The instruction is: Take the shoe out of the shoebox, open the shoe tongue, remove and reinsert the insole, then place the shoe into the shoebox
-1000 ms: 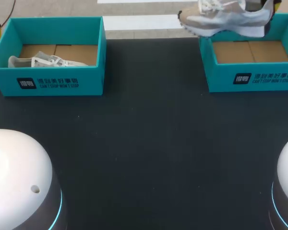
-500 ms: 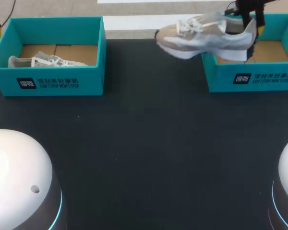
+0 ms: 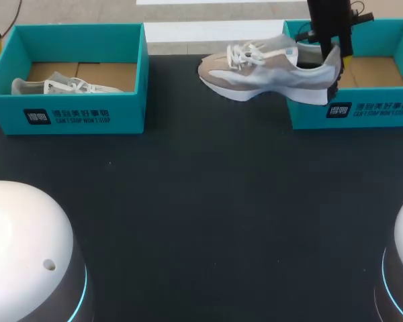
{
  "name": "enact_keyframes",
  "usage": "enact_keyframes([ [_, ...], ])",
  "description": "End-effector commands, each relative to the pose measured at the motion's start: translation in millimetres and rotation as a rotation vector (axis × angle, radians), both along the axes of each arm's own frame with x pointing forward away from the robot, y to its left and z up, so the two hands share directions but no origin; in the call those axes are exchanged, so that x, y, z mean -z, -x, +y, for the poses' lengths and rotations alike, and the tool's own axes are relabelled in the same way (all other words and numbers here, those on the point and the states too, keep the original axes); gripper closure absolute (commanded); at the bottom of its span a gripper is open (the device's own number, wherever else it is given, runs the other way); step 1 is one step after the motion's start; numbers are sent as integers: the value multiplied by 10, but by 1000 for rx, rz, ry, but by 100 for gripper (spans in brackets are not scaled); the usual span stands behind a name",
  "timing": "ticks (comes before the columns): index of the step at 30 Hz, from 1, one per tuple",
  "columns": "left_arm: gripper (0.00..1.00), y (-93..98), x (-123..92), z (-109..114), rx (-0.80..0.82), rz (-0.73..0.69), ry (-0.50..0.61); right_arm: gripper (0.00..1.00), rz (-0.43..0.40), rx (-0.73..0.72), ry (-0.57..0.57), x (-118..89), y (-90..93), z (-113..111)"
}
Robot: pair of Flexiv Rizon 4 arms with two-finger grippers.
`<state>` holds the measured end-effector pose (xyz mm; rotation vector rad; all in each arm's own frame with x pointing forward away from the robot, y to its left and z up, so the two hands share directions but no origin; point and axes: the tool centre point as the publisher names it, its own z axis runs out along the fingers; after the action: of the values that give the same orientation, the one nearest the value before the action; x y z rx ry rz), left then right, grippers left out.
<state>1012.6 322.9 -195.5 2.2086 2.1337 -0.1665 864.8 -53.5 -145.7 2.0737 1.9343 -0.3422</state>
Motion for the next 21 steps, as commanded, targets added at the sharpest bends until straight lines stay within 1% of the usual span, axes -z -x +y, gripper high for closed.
enact_keyframes([
  [1, 0, -2, -6, 4, 1, 1, -1, 100, -1, -1, -5, -10, 1, -12],
  [10, 0, -2, -6, 4, 1, 1, -1, 100, -1, -1, -5, -10, 1, -12],
  [12, 0, -2, -6, 4, 1, 1, -1, 100, 20, -15, 8, 10, 56, 87],
  [13, 0, -2, -6, 4, 1, 1, -1, 100, 23, -18, -8, 24, 95, 143],
  [14, 0, -2, -6, 4, 1, 1, -1, 100, 35, -24, 6, 43, 135, 191],
  [18, 0, -2, -6, 4, 1, 1, -1, 100, 41, 2, 11, 73, 332, 369],
  [19, 0, -2, -6, 4, 1, 1, -1, 100, 37, -15, 10, 72, 377, 436],
  [21, 0, -2, -6, 4, 1, 1, -1, 100, 33, 6, 9, 56, 480, 548],
])
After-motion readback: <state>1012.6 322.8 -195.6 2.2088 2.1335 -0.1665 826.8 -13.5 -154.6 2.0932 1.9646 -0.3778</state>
